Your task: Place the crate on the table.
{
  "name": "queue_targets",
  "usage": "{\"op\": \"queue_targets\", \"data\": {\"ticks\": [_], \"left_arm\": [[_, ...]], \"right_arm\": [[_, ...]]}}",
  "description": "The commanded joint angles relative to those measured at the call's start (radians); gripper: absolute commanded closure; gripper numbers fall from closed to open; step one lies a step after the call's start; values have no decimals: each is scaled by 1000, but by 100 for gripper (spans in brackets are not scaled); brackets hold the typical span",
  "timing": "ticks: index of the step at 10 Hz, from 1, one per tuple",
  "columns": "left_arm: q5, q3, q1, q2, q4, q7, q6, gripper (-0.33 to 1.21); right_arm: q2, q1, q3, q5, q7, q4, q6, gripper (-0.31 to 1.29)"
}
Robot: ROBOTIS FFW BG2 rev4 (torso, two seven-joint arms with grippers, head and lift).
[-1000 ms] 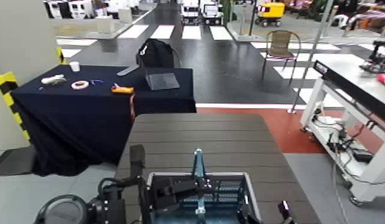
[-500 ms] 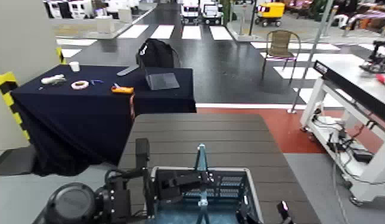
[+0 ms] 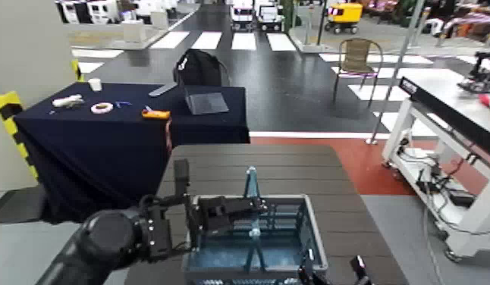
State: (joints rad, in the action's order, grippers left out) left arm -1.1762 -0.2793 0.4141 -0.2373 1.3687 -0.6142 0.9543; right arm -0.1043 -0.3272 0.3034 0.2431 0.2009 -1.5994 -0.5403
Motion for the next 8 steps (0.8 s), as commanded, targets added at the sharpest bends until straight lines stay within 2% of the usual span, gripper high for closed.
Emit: {"op": "queue_targets", "data": {"ticks": [1, 4, 8], "left_arm": [[56, -63, 101, 24, -134, -48, -51, 120], [93, -132, 193, 47, -261, -110, -104, 120], [112, -166, 252, 73, -385, -139, -164, 120]], "right_arm": [[0, 2, 3, 1, 0, 1, -1, 14], [0, 5, 6, 4, 0, 4, -6, 14], [-2, 8, 13, 8, 0, 9, -13, 14]]}}
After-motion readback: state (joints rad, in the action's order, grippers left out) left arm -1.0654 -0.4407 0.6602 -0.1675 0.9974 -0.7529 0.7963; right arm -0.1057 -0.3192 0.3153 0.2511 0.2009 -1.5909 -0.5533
